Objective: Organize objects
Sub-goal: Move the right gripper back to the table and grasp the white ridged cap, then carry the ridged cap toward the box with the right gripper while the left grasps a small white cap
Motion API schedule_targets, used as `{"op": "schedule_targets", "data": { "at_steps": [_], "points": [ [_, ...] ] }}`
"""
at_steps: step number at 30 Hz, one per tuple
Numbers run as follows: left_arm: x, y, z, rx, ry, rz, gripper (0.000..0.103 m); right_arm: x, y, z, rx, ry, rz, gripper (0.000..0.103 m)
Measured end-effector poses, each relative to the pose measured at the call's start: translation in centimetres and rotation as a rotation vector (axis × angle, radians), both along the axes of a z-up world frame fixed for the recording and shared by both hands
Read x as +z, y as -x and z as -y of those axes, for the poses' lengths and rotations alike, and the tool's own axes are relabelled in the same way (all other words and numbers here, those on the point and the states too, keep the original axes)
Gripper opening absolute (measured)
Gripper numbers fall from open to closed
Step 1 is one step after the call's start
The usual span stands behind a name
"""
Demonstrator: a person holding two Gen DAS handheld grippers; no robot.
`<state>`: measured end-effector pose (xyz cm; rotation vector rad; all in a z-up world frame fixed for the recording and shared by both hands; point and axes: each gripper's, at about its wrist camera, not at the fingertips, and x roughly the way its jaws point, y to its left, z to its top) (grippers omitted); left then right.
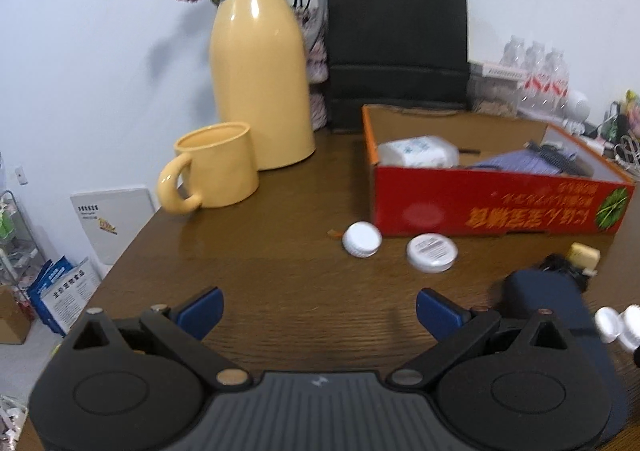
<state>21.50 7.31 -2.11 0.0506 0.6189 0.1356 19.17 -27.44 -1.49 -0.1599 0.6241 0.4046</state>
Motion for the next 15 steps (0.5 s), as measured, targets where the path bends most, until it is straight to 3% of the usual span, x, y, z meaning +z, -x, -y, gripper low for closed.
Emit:
{"op": "schedule_targets", "data": {
  "at_steps": [4,6,9,15],
  "points": [
    [-0.3,-1.2,-0.7,-0.007,-0.003,-0.021,0.103,-0.4,-0.3,-0.3,0.006,-0.006,-0.031,0.087],
    [-0.3,-2.1,-0.9,-0.007,-0.005,-0.03,0.103,-0.5,-0.6,-0.5,0.004,-0.011,-0.044,0.073],
    [-0.4,-3.2,-0.9,-0.021,-0.001,-0.03,0.103,-0.4,-0.7,-0.5,0.015,-0.039,-0.04,0.044],
    [-0.7,-5.1,-0.7,-0.028,-0.016,-0.024,0.103,-0.4,-1.2,-0.4,-0.013,-0.054,-0.024,0.041]
  ]
}}
